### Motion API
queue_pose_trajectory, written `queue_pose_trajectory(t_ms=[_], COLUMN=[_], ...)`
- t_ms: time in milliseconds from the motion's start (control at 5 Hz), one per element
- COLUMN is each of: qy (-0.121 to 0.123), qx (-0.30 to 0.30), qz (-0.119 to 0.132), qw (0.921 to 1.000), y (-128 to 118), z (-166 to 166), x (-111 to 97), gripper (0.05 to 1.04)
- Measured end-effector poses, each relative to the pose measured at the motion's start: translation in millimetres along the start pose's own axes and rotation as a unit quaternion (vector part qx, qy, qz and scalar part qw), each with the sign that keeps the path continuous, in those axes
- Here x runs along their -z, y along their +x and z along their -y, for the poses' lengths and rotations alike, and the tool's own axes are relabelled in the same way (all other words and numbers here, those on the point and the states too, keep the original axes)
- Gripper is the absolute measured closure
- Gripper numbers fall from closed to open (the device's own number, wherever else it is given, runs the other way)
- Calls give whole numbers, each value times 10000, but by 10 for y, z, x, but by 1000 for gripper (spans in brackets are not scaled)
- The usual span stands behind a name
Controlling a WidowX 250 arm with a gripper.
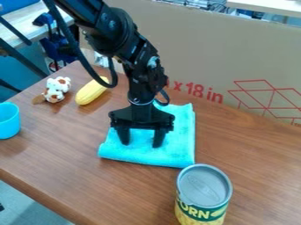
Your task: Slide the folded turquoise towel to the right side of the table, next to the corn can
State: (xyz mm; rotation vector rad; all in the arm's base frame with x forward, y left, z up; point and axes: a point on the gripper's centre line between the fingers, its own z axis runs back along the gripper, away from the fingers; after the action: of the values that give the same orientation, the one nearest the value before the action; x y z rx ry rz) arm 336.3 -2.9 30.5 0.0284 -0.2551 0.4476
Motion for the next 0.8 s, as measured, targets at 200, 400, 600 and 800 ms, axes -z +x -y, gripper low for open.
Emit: queue_pose_trajectory(t_ms=[200,400,600,800], qy=[-44,137,129,54], qx=[-1077,-1262,-1108,-785], qz=[-375,-792,-864,-927], qw=[9935,9887,9900,9926], y=[7,-35,-160,-319], z=[200,532,864,1112], x=[9,10,42,58], gripper=[82,82,82,82])
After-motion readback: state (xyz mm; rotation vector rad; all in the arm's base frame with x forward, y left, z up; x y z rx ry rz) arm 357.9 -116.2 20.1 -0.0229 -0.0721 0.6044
